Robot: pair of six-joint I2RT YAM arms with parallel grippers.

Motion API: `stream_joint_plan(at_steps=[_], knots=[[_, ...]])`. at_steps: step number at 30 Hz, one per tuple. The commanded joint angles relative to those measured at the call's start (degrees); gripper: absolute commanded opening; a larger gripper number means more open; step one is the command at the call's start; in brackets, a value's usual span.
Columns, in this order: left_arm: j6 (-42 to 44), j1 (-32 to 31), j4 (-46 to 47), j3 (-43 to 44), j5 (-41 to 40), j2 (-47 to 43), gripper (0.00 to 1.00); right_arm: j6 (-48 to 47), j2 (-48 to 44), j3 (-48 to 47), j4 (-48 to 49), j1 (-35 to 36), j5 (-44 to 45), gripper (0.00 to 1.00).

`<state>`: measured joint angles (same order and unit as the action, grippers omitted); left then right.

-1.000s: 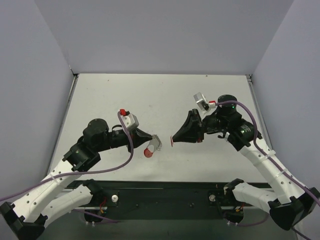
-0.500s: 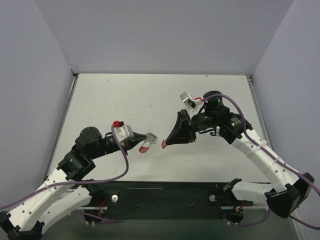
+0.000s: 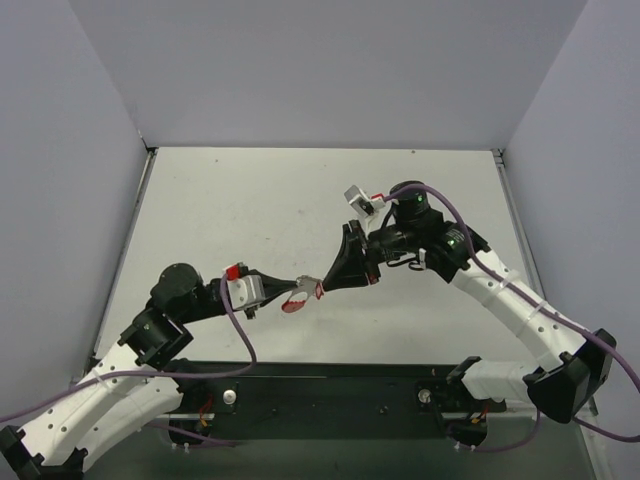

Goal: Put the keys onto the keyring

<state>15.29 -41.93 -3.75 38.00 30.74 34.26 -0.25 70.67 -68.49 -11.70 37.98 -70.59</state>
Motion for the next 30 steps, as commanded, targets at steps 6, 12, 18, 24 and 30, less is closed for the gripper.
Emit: stream_joint_plan(at_steps=[6,12,18,24,30], knots=[[2.91,-0.17,2.08,3.22,6.26,0.19,0.0,-2.56,1.04,-3.23,-3.06,0.43,2.82,0.0],[4.13,-0.25,-0.11,4.45,7.05,0.8,0.0,-4.4,2.89,-6.21,-9.47,1.04,7.2,0.0],[6.85,-0.78,-7.23,9.02,6.79,3.96,0.0,-5.9,4.82,-9.55,-16.15,2.37,12.84,0.0],[9.4,-1.31,-8.91,9.72,5.12,4.06,0.0,-5.11,6.76,-12.01,-20.2,2.54,13.72,0.0],[12.04,-2.1,-13.21,11.92,4.07,5.9,0.0,-4.15,7.46,-13.69,-21.87,2.63,13.02,0.0]])
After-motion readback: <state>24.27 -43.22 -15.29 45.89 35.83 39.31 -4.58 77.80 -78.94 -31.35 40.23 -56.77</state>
